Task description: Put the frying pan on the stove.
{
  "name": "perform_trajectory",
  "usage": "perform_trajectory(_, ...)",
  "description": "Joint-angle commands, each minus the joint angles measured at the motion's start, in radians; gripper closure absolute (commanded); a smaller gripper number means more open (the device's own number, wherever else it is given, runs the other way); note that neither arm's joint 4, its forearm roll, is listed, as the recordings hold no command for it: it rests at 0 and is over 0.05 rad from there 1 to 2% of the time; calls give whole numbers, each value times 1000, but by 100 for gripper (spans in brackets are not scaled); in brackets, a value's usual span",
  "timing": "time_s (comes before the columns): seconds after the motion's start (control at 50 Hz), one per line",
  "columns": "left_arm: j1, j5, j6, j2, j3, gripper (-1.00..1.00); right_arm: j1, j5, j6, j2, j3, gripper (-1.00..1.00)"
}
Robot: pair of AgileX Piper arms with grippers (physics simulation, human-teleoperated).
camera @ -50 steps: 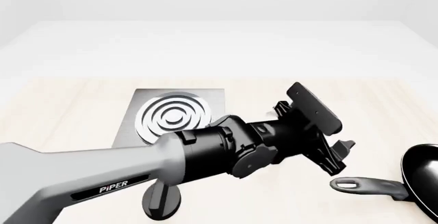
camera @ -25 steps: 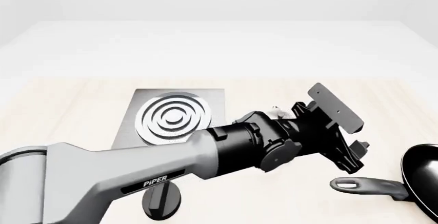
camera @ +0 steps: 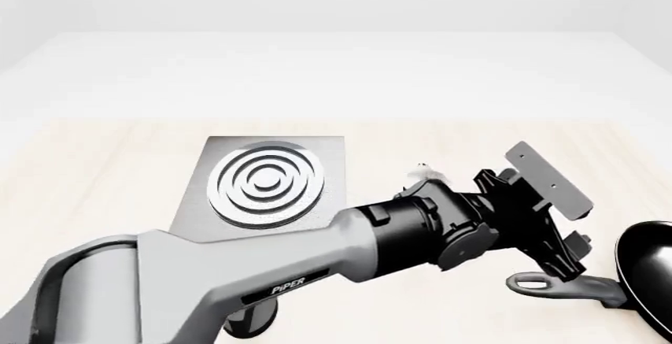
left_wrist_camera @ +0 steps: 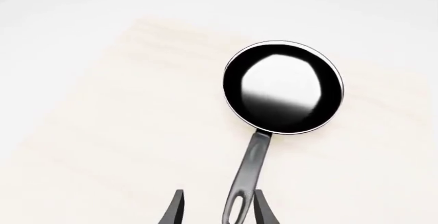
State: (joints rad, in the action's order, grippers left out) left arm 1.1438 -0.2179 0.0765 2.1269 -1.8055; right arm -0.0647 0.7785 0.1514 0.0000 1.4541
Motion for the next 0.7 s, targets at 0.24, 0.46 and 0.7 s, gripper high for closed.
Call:
perform_trajectory(0.24, 24, -71, -2, 98, -127, -100, 11, -17, -3, 0, -17, -100)
perform_trajectory(0.46, 27, -95, 0, 145, -182, -100, 17, -17, -4, 0, -16, -100)
perform_trajectory(0.7, 22, -138, -10, 222, -270, -100, 15, -18, -7, 0, -19, -100)
